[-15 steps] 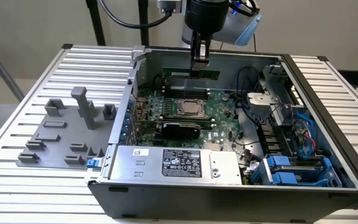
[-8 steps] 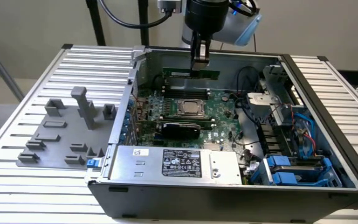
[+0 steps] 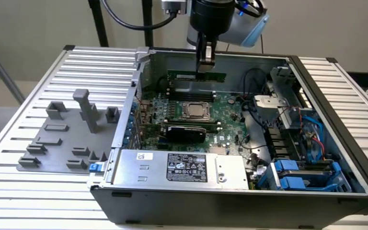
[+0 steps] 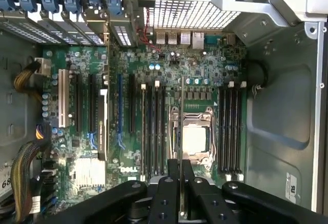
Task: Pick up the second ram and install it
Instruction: 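Insert the second ram into the second slot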
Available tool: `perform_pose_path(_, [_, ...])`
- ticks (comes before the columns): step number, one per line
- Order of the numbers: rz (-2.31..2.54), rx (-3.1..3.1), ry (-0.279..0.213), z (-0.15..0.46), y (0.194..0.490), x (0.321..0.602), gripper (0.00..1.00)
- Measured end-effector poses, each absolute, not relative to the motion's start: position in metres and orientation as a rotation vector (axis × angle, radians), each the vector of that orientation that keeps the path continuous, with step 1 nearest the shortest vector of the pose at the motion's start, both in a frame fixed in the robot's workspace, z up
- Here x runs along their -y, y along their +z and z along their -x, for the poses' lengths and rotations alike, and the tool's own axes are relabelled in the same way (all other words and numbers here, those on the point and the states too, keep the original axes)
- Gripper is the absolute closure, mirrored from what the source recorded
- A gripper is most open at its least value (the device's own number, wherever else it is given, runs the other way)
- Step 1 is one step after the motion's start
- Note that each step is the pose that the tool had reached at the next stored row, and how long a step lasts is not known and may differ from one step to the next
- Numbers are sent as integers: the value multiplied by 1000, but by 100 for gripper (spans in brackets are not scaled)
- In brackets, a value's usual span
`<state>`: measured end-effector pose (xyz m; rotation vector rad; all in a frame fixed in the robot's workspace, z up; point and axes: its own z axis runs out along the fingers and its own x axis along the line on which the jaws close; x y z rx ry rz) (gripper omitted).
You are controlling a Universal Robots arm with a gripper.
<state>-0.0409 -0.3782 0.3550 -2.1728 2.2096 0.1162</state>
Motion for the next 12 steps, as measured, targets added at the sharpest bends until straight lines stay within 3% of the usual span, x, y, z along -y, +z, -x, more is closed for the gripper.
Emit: perform_pose_path(12, [2172, -2208, 113, 41, 333, 378, 100])
